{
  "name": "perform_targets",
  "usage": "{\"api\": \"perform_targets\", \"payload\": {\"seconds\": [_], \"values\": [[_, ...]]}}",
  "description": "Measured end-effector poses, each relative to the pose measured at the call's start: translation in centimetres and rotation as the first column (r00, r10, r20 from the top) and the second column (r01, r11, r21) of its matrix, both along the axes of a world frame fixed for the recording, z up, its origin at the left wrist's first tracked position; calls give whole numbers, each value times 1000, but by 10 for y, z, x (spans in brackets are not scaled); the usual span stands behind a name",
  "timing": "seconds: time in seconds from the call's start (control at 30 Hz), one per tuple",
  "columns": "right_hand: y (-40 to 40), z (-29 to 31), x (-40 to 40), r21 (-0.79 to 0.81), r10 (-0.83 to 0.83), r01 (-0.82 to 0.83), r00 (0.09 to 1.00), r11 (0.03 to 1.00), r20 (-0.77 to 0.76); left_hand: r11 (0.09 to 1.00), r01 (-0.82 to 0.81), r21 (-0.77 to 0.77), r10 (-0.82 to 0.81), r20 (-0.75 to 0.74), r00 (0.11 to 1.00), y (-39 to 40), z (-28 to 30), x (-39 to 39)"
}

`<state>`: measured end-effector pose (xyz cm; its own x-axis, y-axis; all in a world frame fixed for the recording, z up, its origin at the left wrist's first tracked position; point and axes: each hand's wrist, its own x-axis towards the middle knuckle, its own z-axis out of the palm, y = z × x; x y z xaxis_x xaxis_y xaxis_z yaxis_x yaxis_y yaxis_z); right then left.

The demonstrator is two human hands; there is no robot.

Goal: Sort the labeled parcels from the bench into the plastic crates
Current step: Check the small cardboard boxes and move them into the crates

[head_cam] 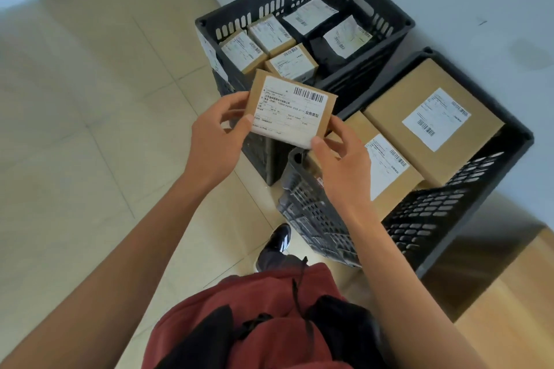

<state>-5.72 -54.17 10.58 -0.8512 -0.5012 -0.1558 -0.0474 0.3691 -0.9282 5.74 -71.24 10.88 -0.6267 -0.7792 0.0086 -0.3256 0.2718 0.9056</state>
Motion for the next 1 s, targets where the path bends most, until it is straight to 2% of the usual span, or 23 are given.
{"api": "perform_targets", "payload": {"seconds": [0.23,0.47,0.77,1.0], "values": [[-61,-4,-38,20,-29,28,999,999,21,999,51,-18,-51,24,998,-69,3,-49],[-117,-9,-76,80,-139,136,989,987,40,969,247,-23,-245,60,968,-145,-4,-103],[-194,-18,-93,228,-321,303,946,925,48,846,529,75,-533,155,832,-247,-31,-157],[-222,-41,-92,312,-399,354,913,881,89,738,662,130,-673,213,708,-278,-48,-180]]}}
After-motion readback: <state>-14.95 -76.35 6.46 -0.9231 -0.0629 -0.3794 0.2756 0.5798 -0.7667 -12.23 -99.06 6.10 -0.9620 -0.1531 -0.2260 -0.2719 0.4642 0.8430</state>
